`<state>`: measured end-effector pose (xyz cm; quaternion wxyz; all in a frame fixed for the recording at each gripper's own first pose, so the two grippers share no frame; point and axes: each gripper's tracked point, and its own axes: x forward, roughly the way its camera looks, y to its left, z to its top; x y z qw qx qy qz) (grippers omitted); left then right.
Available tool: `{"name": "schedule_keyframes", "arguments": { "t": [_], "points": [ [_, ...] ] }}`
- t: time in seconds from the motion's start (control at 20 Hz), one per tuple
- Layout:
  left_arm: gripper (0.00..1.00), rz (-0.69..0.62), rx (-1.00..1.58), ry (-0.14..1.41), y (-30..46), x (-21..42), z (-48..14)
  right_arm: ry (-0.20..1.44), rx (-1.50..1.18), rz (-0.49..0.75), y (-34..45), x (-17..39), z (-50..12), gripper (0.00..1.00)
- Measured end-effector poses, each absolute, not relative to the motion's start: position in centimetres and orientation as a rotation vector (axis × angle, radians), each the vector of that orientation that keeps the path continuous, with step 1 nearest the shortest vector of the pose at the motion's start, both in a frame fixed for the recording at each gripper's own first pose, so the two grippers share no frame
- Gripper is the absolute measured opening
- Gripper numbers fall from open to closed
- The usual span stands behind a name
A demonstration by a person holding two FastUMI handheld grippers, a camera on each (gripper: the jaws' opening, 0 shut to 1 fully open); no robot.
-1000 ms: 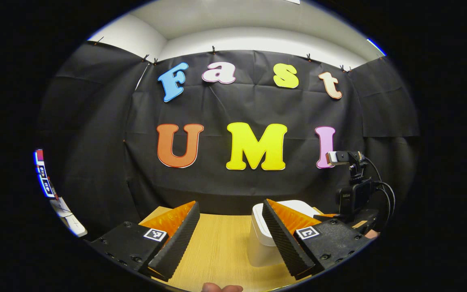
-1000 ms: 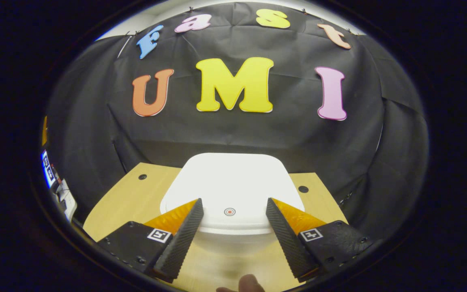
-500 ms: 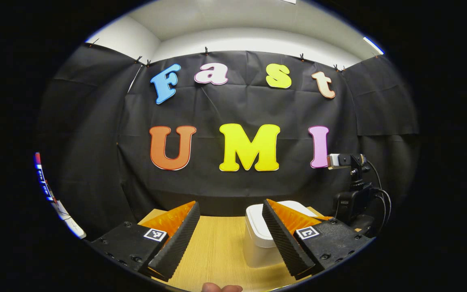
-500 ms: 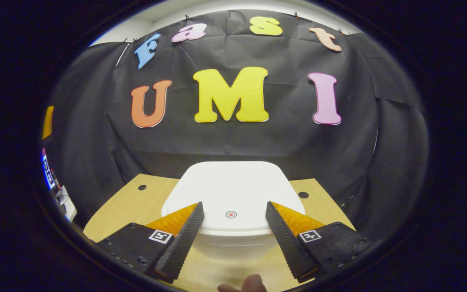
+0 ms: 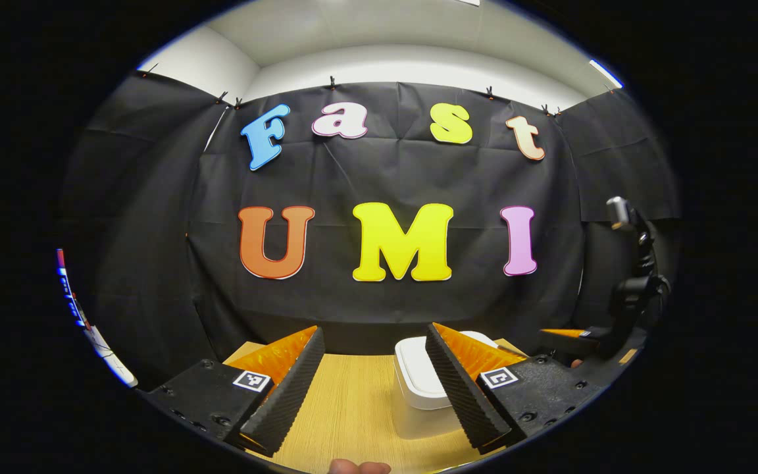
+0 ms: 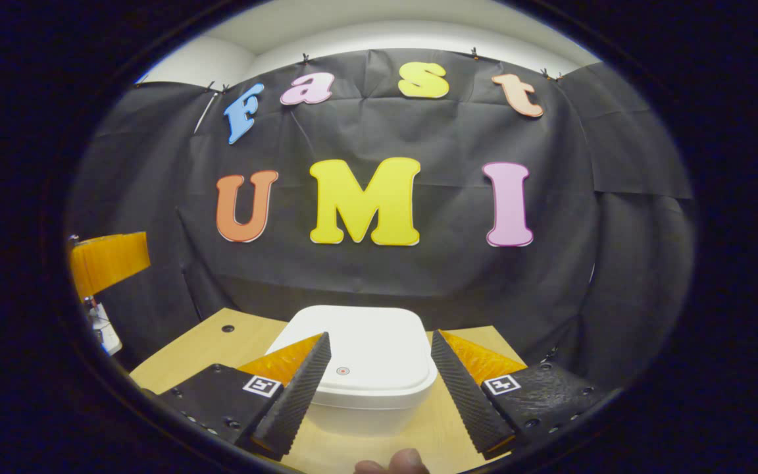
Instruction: Press the lid of the desktop garbage bin to open it, pick up the crumpled paper on the desktop and throw it into the bin, then pick up the pop can on the desktop and drop it into the bin, and finally close the garbage bin lid.
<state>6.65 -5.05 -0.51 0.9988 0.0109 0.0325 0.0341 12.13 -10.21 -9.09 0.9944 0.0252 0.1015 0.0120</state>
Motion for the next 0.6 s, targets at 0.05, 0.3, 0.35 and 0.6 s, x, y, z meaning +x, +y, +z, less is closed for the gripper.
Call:
{"name": "schedule_keyframes", "arguments": {
  "t": [0.05,0.3,0.35,0.6],
  "points": [
    [0.99,0.070,0.022,0.063,-5.1,6.9,-0.4,0.182,0.051,0.017,-10.8,11.7,-8.0,0.96],
    [1.00,0.079,0.015,0.051,-5.9,7.7,0.4,0.098,0.072,-0.033,-14.6,10.3,-4.0,0.99],
    [1.00,0.077,0.019,0.060,-6.1,7.6,0.4,0.084,0.075,-0.036,-14.7,10.0,-3.4,0.96],
    [0.99,0.114,0.029,0.048,-6.5,7.2,0.2,0.069,0.091,-0.036,-15.0,8.7,-2.6,0.96]
  ]
}}
